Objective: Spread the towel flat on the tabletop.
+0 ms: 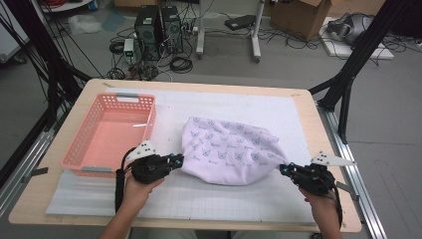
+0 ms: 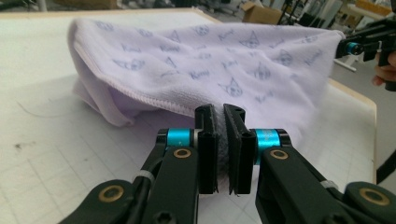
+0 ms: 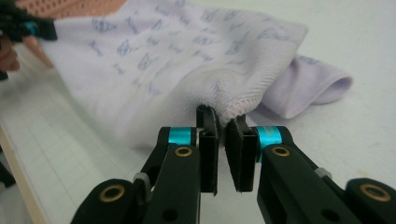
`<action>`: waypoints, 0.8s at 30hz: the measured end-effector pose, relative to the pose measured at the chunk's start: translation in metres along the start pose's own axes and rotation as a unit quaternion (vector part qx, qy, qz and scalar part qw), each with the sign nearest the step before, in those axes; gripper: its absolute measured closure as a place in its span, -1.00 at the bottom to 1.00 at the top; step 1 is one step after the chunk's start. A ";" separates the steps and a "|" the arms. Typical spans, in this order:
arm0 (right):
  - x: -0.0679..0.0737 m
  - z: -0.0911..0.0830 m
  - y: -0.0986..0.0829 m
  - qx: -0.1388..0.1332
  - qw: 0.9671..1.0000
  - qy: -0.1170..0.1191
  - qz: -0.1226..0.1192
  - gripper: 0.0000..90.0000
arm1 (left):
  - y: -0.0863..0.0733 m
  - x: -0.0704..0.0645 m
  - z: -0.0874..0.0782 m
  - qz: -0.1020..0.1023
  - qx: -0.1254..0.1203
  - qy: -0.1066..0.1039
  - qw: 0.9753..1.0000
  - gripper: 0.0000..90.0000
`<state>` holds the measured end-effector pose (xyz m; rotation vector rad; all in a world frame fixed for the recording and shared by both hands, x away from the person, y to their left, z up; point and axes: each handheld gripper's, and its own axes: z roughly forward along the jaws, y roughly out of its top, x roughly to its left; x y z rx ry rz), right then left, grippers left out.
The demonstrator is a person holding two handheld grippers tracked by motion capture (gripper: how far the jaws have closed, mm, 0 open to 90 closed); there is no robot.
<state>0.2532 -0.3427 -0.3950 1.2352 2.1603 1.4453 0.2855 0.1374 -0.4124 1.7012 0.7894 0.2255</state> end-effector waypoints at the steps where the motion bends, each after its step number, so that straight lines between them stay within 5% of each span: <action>1: -0.002 -0.002 0.001 -0.006 1.000 0.003 0.010 0.85 | 0.001 0.000 0.000 -0.003 -0.005 0.003 1.000 0.86; 8: -0.013 0.007 0.015 -0.028 0.999 -0.030 0.023 0.85 | 0.009 0.011 0.012 -0.009 -0.002 0.039 0.999 0.86; 17: -0.039 0.055 0.027 0.044 0.993 -0.096 0.052 0.72 | 0.003 0.029 0.040 -0.013 0.051 0.113 0.992 0.82; 20: -0.045 0.059 0.023 0.057 0.991 -0.105 0.059 0.66 | 0.000 0.031 0.042 -0.030 0.057 0.115 0.991 0.40; 24: -0.046 0.050 0.014 0.049 0.991 -0.104 0.069 0.55 | -0.004 0.023 0.041 0.005 0.080 0.100 0.992 0.10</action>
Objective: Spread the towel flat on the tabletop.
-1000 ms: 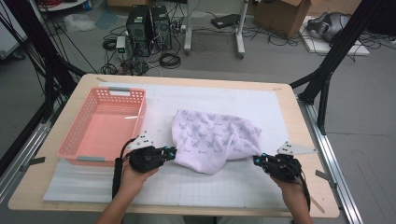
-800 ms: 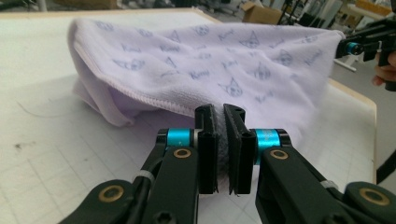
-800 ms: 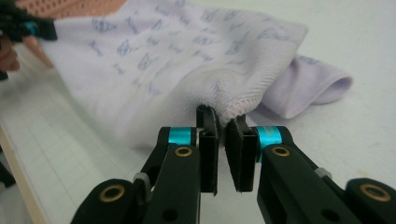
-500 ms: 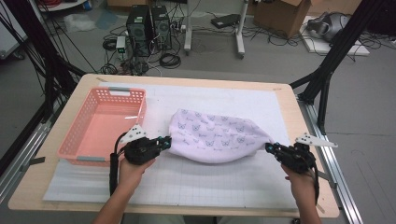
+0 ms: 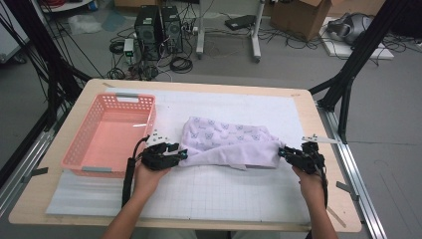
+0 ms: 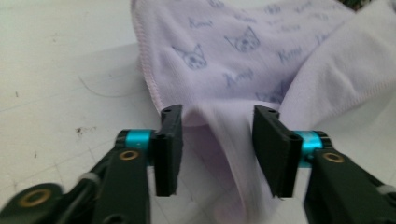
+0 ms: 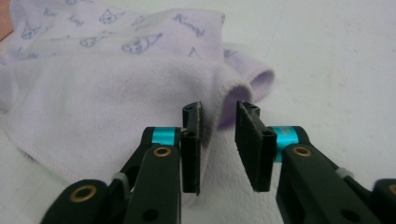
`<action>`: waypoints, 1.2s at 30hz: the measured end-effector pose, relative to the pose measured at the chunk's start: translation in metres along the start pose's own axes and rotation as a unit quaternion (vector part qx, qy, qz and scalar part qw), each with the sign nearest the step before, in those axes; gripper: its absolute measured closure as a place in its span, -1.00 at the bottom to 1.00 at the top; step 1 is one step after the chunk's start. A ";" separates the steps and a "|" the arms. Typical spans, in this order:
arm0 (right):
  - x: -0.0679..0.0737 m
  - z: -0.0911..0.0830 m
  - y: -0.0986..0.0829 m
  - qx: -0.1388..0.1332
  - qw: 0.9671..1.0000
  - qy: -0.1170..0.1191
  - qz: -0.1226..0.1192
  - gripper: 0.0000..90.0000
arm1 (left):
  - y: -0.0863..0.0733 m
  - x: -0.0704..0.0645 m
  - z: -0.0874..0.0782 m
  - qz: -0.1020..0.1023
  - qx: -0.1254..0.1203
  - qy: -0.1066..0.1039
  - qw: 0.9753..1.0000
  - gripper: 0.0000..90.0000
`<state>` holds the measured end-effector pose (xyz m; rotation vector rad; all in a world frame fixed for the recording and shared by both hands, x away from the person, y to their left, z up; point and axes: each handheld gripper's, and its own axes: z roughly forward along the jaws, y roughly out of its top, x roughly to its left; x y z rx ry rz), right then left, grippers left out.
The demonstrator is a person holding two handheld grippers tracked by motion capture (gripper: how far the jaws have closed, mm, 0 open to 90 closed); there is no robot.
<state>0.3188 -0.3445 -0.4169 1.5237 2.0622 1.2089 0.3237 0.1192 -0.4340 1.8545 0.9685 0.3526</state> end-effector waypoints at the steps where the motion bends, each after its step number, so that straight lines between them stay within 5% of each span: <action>1: -0.001 -0.003 -0.003 -0.002 1.000 0.001 0.000 0.52 | -0.001 -0.002 -0.002 0.006 0.003 0.000 1.000 0.07; 12: -0.003 -0.034 -0.036 -0.019 0.999 0.016 -0.021 0.47 | -0.020 -0.012 -0.028 0.013 0.012 -0.034 0.999 0.06; 18: -0.005 -0.025 -0.046 -0.010 1.000 0.017 -0.023 0.32 | -0.030 -0.012 -0.023 0.016 0.053 -0.065 0.996 0.30; 25: 0.002 -0.005 -0.043 -0.002 0.999 0.036 -0.028 0.11 | -0.028 -0.022 -0.007 0.033 0.067 -0.043 0.996 0.13; 29: 0.010 0.006 -0.038 0.016 0.998 0.033 -0.053 0.50 | -0.028 -0.025 -0.005 0.033 0.071 -0.001 0.997 0.60; 32: 0.017 0.007 -0.039 0.025 0.996 0.034 -0.083 0.91 | -0.028 -0.023 -0.006 0.027 0.066 -0.013 0.997 0.83; 36: 0.023 0.000 -0.039 0.017 0.993 0.029 -0.113 0.97 | -0.029 -0.020 -0.015 0.008 0.032 -0.038 0.999 0.84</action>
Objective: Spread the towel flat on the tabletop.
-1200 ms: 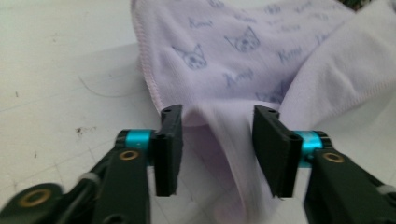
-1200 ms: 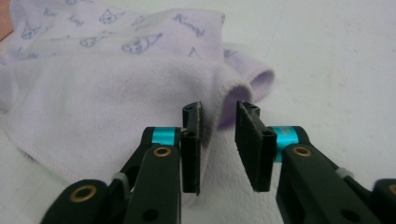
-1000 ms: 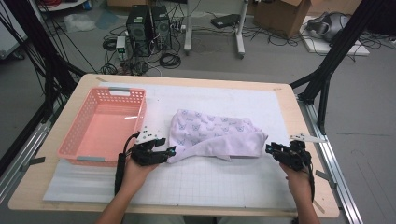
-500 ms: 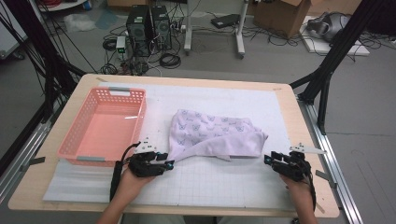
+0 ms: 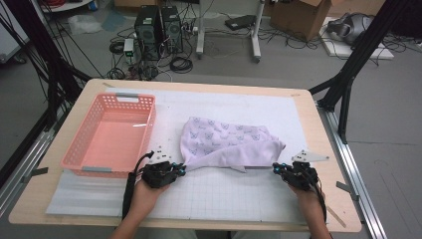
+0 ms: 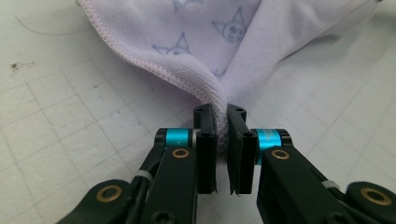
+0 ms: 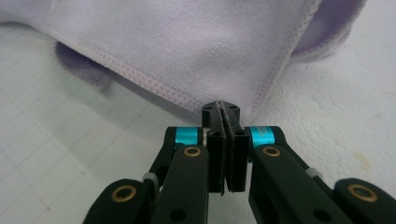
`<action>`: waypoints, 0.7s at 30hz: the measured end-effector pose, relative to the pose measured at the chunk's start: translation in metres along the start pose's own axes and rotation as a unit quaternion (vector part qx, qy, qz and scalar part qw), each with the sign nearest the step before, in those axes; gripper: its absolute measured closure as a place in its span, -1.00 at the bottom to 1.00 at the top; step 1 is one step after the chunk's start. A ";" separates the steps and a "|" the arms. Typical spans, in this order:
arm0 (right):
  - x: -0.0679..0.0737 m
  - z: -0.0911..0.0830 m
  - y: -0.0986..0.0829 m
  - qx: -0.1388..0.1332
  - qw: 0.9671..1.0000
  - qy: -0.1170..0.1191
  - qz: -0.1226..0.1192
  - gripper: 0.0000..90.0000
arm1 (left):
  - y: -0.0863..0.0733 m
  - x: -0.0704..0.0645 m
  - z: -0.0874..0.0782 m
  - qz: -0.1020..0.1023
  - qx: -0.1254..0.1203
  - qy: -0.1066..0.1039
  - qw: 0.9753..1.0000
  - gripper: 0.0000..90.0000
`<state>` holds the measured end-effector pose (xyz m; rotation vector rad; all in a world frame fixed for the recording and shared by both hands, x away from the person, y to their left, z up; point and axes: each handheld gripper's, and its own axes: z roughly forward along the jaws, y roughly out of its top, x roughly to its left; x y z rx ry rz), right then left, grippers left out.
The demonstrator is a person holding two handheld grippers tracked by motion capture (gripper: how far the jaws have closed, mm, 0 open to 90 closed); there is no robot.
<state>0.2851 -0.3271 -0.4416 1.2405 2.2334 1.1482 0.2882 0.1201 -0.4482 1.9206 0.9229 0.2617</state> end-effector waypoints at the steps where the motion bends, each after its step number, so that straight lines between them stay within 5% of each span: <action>1: 0.001 -0.002 0.000 -0.003 1.000 -0.002 -0.004 0.97 | 0.000 0.001 -0.004 -0.003 -0.008 -0.004 1.000 0.84; 3: 0.001 -0.007 -0.001 -0.009 1.000 -0.006 -0.001 0.88 | 0.001 0.002 -0.010 -0.007 -0.024 -0.010 1.000 0.84; 4: 0.000 -0.009 -0.001 -0.019 1.000 -0.014 0.003 0.61 | 0.001 0.003 -0.013 -0.011 -0.031 -0.014 0.999 0.84; 8: -0.009 -0.016 -0.002 -0.045 0.997 -0.028 0.049 0.31 | 0.002 0.005 -0.020 -0.027 -0.052 -0.027 0.998 0.84; 10: -0.012 -0.014 -0.002 -0.044 0.996 -0.016 0.071 0.14 | 0.003 0.005 -0.021 -0.028 -0.056 -0.035 0.997 0.84; 13: -0.011 0.001 -0.002 -0.030 0.997 -0.002 0.071 0.04 | 0.003 0.004 -0.020 -0.023 -0.059 -0.038 0.997 0.84; 15: -0.009 0.009 0.000 -0.007 0.998 -0.001 0.063 0.21 | 0.003 0.004 -0.021 -0.022 -0.058 -0.038 0.997 0.84; 18: -0.004 0.010 0.000 0.005 1.000 0.005 0.025 0.89 | 0.003 0.005 -0.022 -0.023 -0.061 -0.035 0.997 0.84; 21: 0.002 0.003 0.001 -0.010 1.000 0.001 0.006 0.98 | 0.002 0.005 -0.024 -0.024 -0.064 -0.037 0.997 0.84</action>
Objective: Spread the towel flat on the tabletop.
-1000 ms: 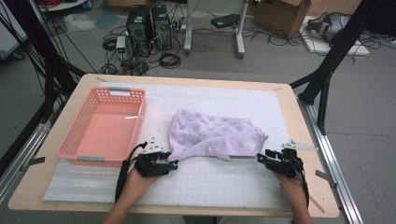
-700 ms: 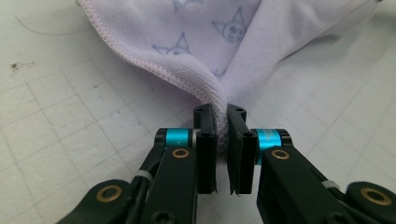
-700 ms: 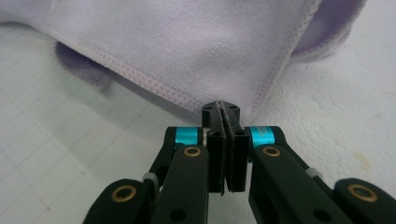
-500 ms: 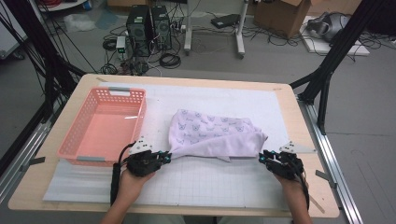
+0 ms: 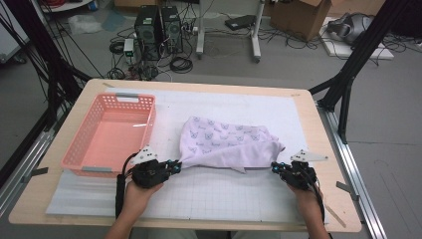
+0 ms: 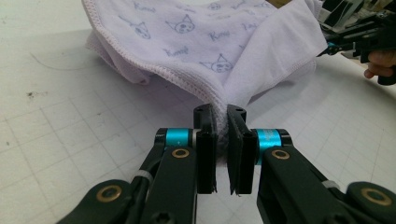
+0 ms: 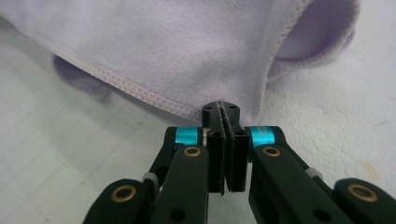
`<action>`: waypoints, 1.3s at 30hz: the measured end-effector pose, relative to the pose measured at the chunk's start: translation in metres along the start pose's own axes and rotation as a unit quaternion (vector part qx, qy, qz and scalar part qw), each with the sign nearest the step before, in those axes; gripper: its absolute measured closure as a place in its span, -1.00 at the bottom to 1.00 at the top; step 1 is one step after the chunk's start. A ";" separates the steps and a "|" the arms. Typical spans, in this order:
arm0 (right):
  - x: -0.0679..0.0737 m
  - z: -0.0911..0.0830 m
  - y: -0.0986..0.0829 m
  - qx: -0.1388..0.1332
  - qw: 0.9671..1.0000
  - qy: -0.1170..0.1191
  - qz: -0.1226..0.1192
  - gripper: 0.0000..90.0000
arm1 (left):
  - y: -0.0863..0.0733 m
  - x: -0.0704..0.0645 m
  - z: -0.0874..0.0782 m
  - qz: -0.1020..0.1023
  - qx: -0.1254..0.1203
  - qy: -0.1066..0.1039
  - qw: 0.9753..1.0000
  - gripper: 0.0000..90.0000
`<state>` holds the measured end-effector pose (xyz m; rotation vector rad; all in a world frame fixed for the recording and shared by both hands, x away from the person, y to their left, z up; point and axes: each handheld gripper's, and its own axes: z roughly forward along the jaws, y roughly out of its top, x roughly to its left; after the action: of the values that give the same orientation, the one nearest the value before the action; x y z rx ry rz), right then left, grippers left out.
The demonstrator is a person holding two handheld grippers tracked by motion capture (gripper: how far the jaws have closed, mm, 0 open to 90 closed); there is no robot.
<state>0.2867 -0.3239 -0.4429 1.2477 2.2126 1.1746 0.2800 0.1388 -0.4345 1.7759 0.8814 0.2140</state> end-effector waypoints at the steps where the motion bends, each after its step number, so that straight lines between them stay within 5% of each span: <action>1: 0.001 -0.002 0.000 0.000 1.000 -0.002 -0.003 0.98 | 0.000 0.000 -0.001 0.001 -0.001 0.000 1.000 0.84; 4: 0.003 -0.007 -0.002 -0.002 1.000 -0.012 -0.015 0.96 | 0.000 -0.001 -0.004 0.000 -0.005 -0.003 1.000 0.84; 5: 0.003 -0.009 -0.003 -0.006 1.000 -0.016 -0.011 0.66 | 0.000 -0.001 -0.004 -0.002 -0.008 -0.002 1.000 0.84; 9: -0.012 -0.011 -0.004 -0.039 0.996 -0.025 0.074 0.07 | 0.000 -0.001 -0.004 0.000 -0.006 -0.001 1.000 0.84; 12: -0.017 -0.003 -0.001 -0.047 0.995 0.005 0.085 -0.20 | 0.000 -0.002 -0.002 0.002 -0.001 -0.002 1.000 0.84; 14: -0.014 0.006 0.000 -0.030 0.997 0.017 0.074 -0.16 | -0.001 -0.002 -0.001 0.004 0.000 -0.002 1.000 0.84; 18: -0.004 0.011 0.002 -0.002 1.000 0.010 0.013 0.76 | -0.001 -0.002 -0.001 0.005 -0.001 0.001 1.000 0.84; 20: -0.001 0.008 0.002 -0.003 1.000 0.005 -0.008 0.91 | -0.001 -0.002 -0.002 0.005 -0.003 0.001 1.000 0.84; 26: 0.003 -0.013 -0.003 -0.008 1.000 -0.015 -0.010 0.91 | -0.001 -0.004 -0.008 0.003 -0.011 -0.005 1.000 0.84; 29: 0.005 -0.031 -0.007 -0.006 1.000 -0.026 -0.016 0.91 | -0.003 -0.005 -0.014 -0.014 -0.023 -0.021 0.999 0.84; 39: 0.026 -0.071 -0.030 -0.006 1.000 -0.021 -0.004 0.91 | -0.024 -0.026 -0.042 -0.031 -0.023 -0.040 0.998 0.84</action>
<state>0.2114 -0.3453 -0.4219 1.2469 2.1740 1.1472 0.2280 0.1561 -0.4322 1.7007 0.8667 0.1201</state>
